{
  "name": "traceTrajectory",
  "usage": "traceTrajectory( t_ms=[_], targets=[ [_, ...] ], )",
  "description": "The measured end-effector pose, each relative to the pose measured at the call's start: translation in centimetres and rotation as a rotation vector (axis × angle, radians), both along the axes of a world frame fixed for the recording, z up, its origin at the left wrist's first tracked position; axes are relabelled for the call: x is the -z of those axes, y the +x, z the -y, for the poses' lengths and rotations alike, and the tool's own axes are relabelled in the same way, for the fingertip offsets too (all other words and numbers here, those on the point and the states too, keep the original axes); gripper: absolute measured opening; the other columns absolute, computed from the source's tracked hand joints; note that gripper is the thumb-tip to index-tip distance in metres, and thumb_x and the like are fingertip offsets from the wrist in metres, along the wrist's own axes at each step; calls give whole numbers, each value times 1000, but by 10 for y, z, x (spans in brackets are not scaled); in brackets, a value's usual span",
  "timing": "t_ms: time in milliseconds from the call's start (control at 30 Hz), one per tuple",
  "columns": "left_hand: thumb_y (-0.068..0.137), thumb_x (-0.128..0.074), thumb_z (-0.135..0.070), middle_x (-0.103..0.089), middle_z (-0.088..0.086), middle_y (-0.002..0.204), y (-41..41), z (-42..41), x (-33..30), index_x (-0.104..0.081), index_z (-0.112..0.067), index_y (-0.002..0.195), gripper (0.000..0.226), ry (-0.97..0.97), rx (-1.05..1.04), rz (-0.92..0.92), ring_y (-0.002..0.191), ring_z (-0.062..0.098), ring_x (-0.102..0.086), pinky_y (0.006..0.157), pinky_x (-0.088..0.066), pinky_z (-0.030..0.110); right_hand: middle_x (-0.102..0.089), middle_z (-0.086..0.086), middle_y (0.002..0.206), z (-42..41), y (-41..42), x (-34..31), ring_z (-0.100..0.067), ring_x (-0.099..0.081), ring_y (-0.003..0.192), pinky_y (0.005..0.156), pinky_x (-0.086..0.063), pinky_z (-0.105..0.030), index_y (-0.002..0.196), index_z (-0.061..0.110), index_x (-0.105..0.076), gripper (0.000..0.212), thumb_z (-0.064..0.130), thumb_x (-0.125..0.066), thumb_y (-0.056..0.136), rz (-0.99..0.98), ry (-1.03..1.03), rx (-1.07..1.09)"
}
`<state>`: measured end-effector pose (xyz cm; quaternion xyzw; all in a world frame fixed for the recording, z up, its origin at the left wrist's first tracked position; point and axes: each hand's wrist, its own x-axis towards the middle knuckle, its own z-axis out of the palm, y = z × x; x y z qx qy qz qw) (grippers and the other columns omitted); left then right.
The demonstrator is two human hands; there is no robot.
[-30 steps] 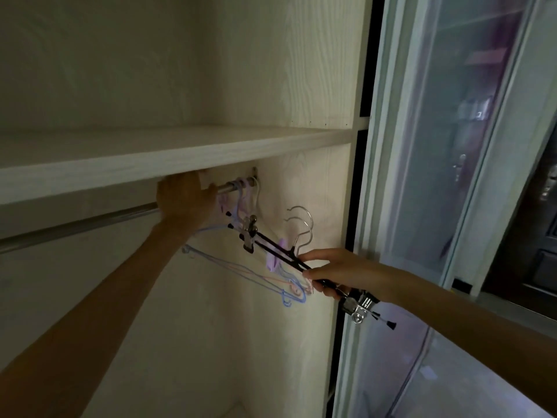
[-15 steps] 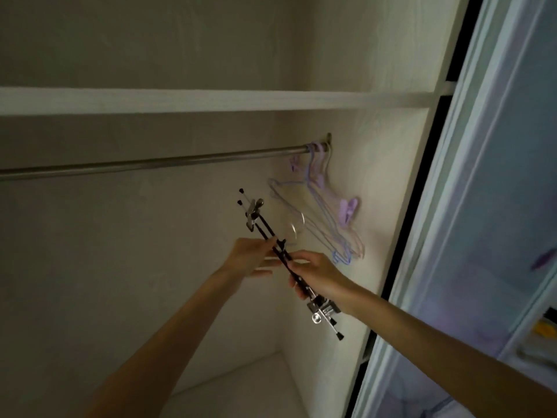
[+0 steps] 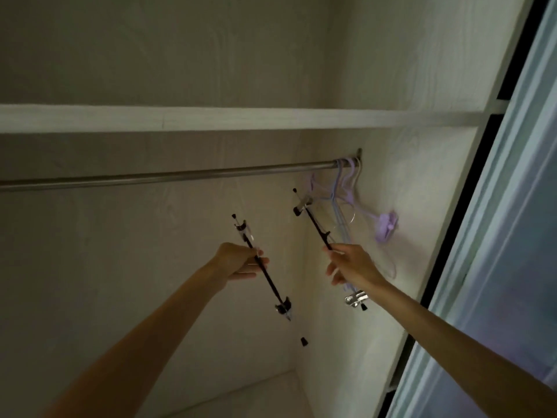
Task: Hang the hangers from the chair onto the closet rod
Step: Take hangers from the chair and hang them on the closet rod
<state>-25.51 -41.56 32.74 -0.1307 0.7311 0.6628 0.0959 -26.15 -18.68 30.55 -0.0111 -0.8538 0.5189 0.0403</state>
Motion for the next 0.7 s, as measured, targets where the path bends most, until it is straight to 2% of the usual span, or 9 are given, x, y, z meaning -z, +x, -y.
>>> traceTrajectory(
  t_ms=[100,167,200,300,400,467,533,600,700],
  targets=[
    [93,-53,-12,-70,-2,58,-21,11,-22,-64,-8,80,17,-34,16,-18,47,4,-66,59,-54,24,-62,0,60,11,-26,-42,-6,-52,36,44,-43,-14,94,28,-62,22,16,-44,96,-113,246,6],
    [94,-53,-13,-71,-1,57,-33,14,-40,-64,-9,79,19,-53,36,-43,45,3,-65,56,-53,22,-62,-2,64,18,-43,-63,-13,-55,48,50,-44,-21,77,23,-57,25,15,-43,96,-47,415,-72],
    [94,-53,-13,-73,1,61,-37,15,-47,-63,-8,78,20,-52,47,-51,44,3,-64,57,-53,22,-63,-6,71,22,-50,-68,-18,-59,58,55,-45,-24,77,18,-58,24,17,-43,96,-32,516,-83],
    [94,-51,-13,-71,0,57,-46,15,-60,-63,-8,78,21,-74,81,-68,42,4,-64,63,-53,24,-67,-17,101,29,-70,-81,-31,-64,93,69,-42,-28,101,5,-64,27,18,-40,96,-106,709,3],
    [94,-51,-15,-70,-3,57,-52,15,-62,-61,-9,79,20,-90,109,-68,43,3,-64,61,-52,24,-61,-18,120,43,-82,-100,-32,-58,110,72,-39,-26,126,1,-51,34,13,-37,97,-106,802,62],
    [94,-52,-16,-73,1,72,-53,14,-62,-60,-9,79,19,-92,111,-72,42,2,-63,61,-51,23,-56,-18,127,48,-91,-110,-30,-56,114,73,-38,-25,135,-1,-41,39,10,-37,97,-46,855,89],
    [94,-53,-16,-74,2,71,-55,13,-62,-60,-8,79,19,-95,102,-75,41,1,-62,59,-51,22,-53,-19,131,51,-97,-113,-30,-56,112,76,-40,-29,138,-3,-34,45,7,-40,95,20,940,97],
    [94,-54,-17,-72,-2,58,-56,12,-61,-60,-8,79,18,-100,92,-71,41,2,-63,56,-51,21,-54,-19,130,51,-103,-105,-27,-57,107,74,-39,-31,134,-2,-40,42,4,-43,93,75,980,69],
    [94,-54,-17,-74,4,77,-57,11,-62,-61,-8,85,15,-111,77,-72,43,1,-63,57,-52,21,-61,-18,120,48,-108,-90,-32,-60,107,74,-39,-32,122,0,-51,32,1,-43,91,102,1029,45]
  ],
)
